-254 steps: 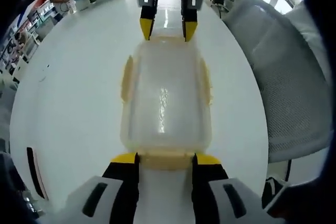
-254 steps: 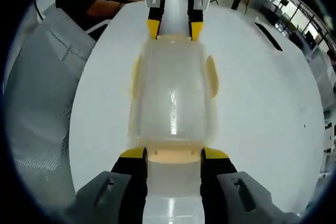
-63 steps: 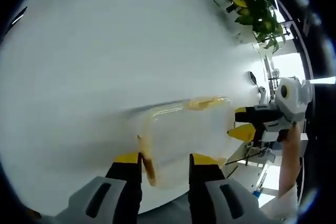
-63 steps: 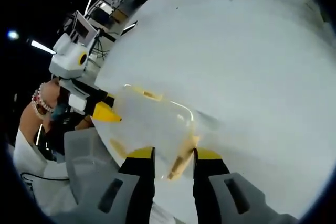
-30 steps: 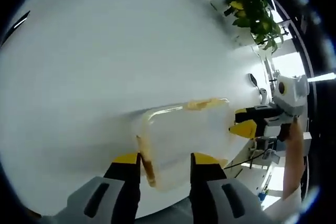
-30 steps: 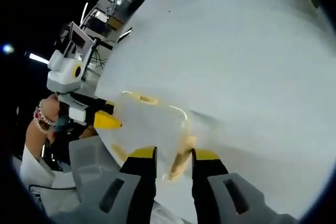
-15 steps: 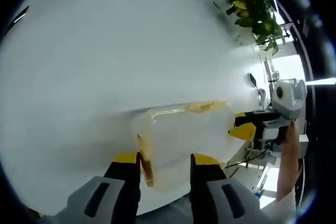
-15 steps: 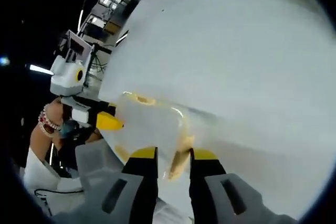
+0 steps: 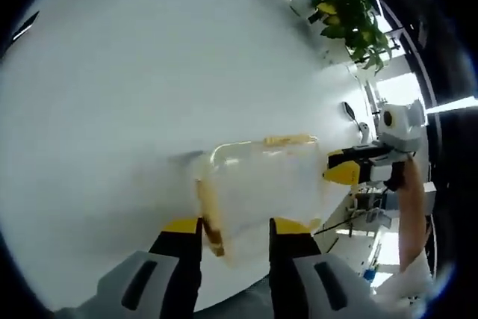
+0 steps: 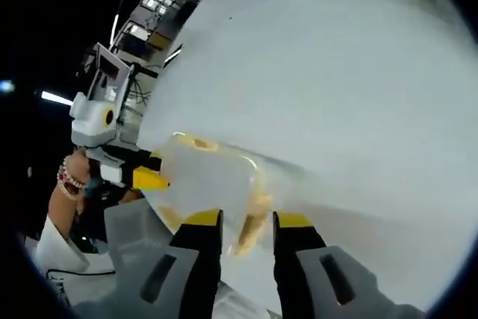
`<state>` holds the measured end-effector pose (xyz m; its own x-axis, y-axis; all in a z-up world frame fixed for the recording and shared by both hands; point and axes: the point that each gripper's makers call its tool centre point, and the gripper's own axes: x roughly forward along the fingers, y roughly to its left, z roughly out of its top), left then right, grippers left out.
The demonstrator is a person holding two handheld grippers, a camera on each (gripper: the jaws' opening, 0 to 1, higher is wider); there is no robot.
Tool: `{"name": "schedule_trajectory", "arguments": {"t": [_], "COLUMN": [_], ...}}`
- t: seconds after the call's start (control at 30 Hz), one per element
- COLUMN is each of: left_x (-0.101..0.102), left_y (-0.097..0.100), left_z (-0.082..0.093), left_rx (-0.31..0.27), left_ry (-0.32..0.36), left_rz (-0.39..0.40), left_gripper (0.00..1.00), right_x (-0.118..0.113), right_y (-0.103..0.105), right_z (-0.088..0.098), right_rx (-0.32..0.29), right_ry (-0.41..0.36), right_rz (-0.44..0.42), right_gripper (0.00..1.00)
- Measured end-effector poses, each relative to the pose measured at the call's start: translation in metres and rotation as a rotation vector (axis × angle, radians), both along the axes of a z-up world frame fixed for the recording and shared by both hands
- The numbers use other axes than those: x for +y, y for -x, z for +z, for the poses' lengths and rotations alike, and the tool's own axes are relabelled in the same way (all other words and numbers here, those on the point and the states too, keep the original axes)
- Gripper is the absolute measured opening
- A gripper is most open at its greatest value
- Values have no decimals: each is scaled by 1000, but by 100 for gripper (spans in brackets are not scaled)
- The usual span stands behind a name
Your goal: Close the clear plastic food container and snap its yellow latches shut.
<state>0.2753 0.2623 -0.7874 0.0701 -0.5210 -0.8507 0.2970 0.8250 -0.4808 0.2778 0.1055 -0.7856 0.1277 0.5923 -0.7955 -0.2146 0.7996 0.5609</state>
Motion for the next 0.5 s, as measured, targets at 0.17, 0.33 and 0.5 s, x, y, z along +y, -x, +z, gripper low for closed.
{"name": "schedule_trajectory", "arguments": {"t": [0.17,0.33,0.5], "left_x": [4,-2,-6], "left_y": [-12,-21,-11], "left_z": [24,48,27], "left_rx": [-59,-152,-173], "left_ry": [65,132,56], "left_rz": [41,25,-51], "left_gripper": [23,24,24], "right_x": [0,5,8], "right_y": [6,12,14], "right_z": [6,10,6], "right_rx": [-12,-32,3], "right_ry": [64,129,89], "right_rz": [74,129,103], "right_gripper": [16,10,15]}}
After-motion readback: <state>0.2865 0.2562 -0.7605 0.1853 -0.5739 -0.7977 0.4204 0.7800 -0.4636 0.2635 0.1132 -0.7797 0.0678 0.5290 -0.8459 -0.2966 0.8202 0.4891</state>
